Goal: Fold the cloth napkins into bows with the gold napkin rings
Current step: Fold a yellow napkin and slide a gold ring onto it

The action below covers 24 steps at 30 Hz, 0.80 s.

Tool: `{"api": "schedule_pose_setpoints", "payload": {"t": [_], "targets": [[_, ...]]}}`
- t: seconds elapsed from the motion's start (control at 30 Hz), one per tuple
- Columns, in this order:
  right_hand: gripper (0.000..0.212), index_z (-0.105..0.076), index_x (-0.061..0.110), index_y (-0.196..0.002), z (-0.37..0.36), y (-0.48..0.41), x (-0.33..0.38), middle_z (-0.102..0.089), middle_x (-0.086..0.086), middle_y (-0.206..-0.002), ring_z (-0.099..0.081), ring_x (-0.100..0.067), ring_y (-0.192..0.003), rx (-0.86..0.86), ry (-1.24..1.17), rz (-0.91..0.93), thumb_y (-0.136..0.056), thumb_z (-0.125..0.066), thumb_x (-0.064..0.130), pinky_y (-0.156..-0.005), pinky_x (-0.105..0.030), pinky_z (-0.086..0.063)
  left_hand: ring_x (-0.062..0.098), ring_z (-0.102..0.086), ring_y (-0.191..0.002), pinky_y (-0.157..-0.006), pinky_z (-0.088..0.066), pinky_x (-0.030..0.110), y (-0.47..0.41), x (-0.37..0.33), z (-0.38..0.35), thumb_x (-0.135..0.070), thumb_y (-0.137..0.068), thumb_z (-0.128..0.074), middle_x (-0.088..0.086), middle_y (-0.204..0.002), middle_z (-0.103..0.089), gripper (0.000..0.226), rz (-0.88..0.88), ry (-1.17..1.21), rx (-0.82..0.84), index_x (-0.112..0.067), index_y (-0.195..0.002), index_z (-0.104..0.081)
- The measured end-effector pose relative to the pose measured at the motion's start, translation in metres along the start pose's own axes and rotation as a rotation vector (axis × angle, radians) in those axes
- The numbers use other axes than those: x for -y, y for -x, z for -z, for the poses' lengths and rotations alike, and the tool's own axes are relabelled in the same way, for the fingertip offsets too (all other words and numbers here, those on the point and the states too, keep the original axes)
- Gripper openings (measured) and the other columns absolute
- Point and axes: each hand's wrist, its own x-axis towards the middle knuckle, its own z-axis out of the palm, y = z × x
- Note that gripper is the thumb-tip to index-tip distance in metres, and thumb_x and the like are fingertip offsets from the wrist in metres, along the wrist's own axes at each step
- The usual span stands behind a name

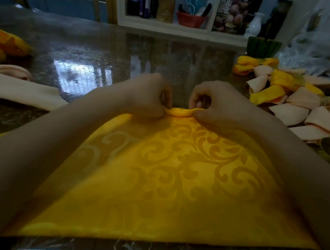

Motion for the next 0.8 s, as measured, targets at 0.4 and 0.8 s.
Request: {"api": "schedule_pose_setpoints", "payload": {"t": [0.4,0.8], "targets": [[0.007,-0.063,0.026,-0.089,0.009,0.002,-0.004,-0.058,0.009,-0.075,-0.055,0.001,-0.064,0.205,-0.130,-0.103,-0.086,-0.066,0.020,-0.053,-0.009,-0.041,0.006,-0.047,-0.073,-0.063,-0.038,0.017,-0.002,0.003,0.001,-0.025,-0.087,-0.062,-0.012,-0.078,-0.047,0.011,0.082,0.096,0.106,-0.019,-0.095,-0.057],[0.019,-0.062,0.024,-0.080,0.008,0.004,-0.003,-0.058,0.005,-0.073,-0.049,0.006,-0.054,0.130,-0.117,-0.090,-0.082,-0.067,0.006,-0.048,-0.004,-0.038,0.008,-0.051,-0.079,-0.063,-0.039,0.016,0.003,0.003,0.003,-0.021,-0.087,-0.063,-0.007,-0.086,-0.053,0.011,0.025,0.022,0.060,-0.018,-0.098,-0.061]]}}
